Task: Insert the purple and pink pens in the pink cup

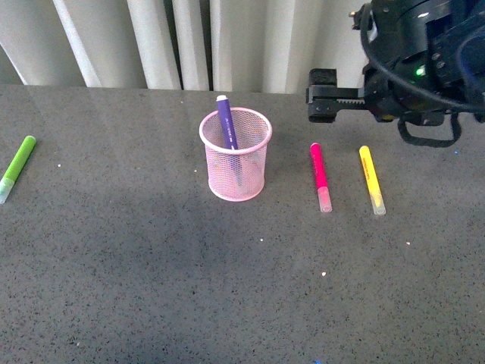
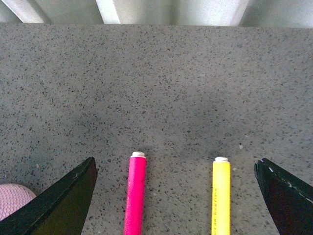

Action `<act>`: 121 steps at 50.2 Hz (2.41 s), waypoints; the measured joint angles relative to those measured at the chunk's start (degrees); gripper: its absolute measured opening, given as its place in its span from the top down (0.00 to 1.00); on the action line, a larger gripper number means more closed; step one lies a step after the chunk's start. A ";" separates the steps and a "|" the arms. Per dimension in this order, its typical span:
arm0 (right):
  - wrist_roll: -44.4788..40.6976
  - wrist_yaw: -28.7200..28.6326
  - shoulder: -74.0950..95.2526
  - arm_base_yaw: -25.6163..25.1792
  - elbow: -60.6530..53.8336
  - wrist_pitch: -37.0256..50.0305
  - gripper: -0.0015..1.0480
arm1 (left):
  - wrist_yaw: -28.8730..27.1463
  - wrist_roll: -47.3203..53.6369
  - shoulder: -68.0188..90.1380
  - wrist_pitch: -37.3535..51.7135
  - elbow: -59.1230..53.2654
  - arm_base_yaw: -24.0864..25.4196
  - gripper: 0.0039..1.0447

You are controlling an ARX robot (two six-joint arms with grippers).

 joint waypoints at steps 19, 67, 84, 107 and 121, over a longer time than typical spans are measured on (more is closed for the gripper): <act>4.63 1.01 6.34 2.45 6.51 -2.82 0.07 | 0.00 0.00 0.00 0.00 0.00 0.00 0.06; 7.93 -0.61 11.15 2.47 3.76 0.09 0.07 | -0.02 0.02 0.00 0.00 0.00 0.00 0.06; 8.35 -1.38 12.33 2.64 4.17 0.52 0.14 | 0.00 0.00 0.00 0.00 0.00 0.00 0.06; 8.04 -4.33 13.07 2.43 5.46 2.58 0.88 | 0.00 0.02 0.00 0.00 0.00 0.00 0.06; 3.28 -2.01 11.65 1.38 2.21 13.44 0.91 | 0.00 0.02 0.00 0.00 0.00 0.00 0.06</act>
